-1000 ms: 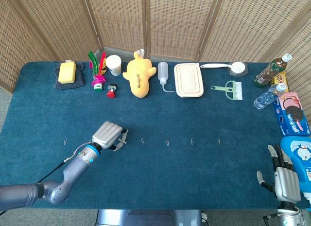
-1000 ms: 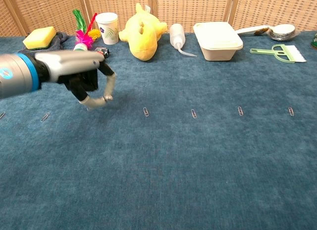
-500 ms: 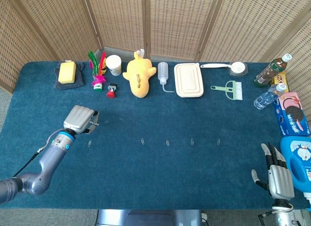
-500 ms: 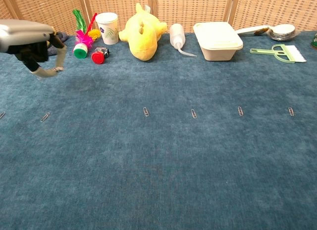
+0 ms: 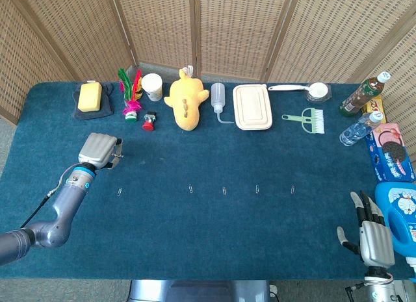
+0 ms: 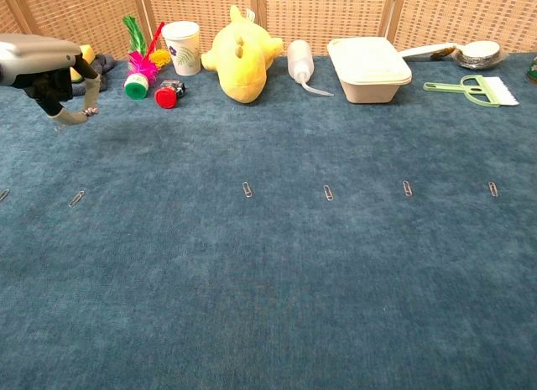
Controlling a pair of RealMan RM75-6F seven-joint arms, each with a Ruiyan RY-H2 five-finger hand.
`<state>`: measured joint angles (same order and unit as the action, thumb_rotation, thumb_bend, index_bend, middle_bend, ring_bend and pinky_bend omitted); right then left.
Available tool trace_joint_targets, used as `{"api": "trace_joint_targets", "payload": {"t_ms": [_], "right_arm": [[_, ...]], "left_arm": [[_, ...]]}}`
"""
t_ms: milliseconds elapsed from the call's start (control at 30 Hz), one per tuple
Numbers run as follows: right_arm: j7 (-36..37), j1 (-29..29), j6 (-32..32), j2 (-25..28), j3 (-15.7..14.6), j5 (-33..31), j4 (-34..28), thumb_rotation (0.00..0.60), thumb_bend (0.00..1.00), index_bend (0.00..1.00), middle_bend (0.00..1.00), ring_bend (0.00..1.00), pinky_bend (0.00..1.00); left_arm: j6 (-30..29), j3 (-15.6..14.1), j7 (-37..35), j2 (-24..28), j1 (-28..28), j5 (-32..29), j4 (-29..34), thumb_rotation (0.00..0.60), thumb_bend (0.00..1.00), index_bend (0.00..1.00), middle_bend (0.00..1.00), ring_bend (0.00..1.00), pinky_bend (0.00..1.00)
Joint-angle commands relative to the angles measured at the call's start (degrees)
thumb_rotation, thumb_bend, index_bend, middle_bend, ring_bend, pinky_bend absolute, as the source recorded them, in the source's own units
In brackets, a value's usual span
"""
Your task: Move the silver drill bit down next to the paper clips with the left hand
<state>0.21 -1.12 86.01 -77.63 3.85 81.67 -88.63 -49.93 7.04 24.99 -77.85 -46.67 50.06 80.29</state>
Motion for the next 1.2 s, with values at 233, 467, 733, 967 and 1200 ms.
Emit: {"api": "trace_joint_targets", "payload": {"t_ms": [233, 467, 733, 967, 1200], "right_arm": [[-0.28, 0.31, -0.11, -0.02, 0.25, 0.07, 0.26, 0.6, 0.39, 0.01, 0.02, 0.0, 0.12], [-0.46, 0.55, 0.6, 0.41, 0.91, 0.39, -0.04, 0.6, 0.39, 0.01, 0.02, 0.0, 0.12], [-2.13, 1.3, 1.32, 3.03, 1.2, 2.42, -2.59, 0.6, 0.39, 0.0, 0.02, 0.0, 0.12], [-3.22, 2.06, 0.73, 2.19, -0.23, 4.92, -4.05, 0.6, 0.39, 0.0, 0.02, 0.0, 0.12], [-3.96, 3.03, -0.11, 1.43, -0.95, 6.49, -3.3, 0.6, 0.39, 0.0, 0.02, 0.0, 0.11]], "left_arm": [[-1.22, -0.2, -2.2, 1.44, 1.34, 2.41, 4.26, 0.533, 0.38, 0.15, 0.5, 0.52, 0.83], [-7.12, -1.82, -2.93, 6.25, 5.22, 6.83, 14.19, 0.502, 0.38, 0.14, 0.41, 0.4, 0.65], [-20.74, -7.78, -4.92, 12.11, 15.9, 15.5, 24.36, 0.505, 0.38, 0.17, 0.4, 0.38, 0.58], [-44.35, -14.24, -8.58, 11.73, 31.63, 30.85, 23.69, 0.533, 0.38, 0.2, 0.39, 0.38, 0.54], [-54.06, -17.96, -11.91, 9.45, 41.69, 36.71, 18.32, 0.546, 0.38, 0.21, 0.39, 0.37, 0.53]]}}
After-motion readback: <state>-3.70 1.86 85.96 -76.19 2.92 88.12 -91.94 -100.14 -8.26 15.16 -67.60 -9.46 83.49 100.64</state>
